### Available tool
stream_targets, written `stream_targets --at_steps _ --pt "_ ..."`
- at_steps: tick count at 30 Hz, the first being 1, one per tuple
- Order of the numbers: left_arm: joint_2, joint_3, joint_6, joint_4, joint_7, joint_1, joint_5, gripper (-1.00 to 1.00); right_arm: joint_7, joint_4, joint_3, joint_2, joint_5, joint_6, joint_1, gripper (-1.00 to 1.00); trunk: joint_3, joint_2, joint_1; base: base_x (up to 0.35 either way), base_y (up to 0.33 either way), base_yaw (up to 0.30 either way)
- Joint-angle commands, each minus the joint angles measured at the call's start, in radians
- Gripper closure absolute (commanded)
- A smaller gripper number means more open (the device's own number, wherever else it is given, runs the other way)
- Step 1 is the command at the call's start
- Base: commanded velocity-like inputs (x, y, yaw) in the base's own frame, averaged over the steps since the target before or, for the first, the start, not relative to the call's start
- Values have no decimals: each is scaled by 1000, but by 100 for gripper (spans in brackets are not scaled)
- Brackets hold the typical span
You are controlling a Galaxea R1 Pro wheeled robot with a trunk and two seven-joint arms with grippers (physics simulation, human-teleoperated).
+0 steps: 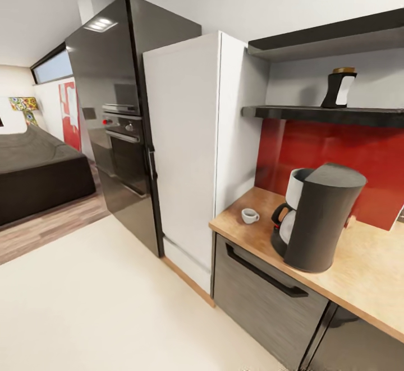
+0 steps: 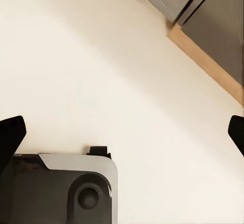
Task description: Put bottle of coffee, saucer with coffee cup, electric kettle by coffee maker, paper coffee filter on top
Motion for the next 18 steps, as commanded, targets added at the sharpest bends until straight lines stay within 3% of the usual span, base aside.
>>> stream_targets --at_steps 1,10,18 --pt "0 -2 -3 1 5 0 -3 100 0 1 -6 1 10 -4 -1 -100 0 -1 0 0 5 -256" --pt "1 -2 -5 1 4 0 -3 100 0 1 -6 1 10 -4 -1 -100 4 -1 0 8 192 -256" --pt "1 -1 -5 1 5 0 -3 100 0 9 -5 4 10 -4 -1 -100 7 -1 0 116 183 -256"
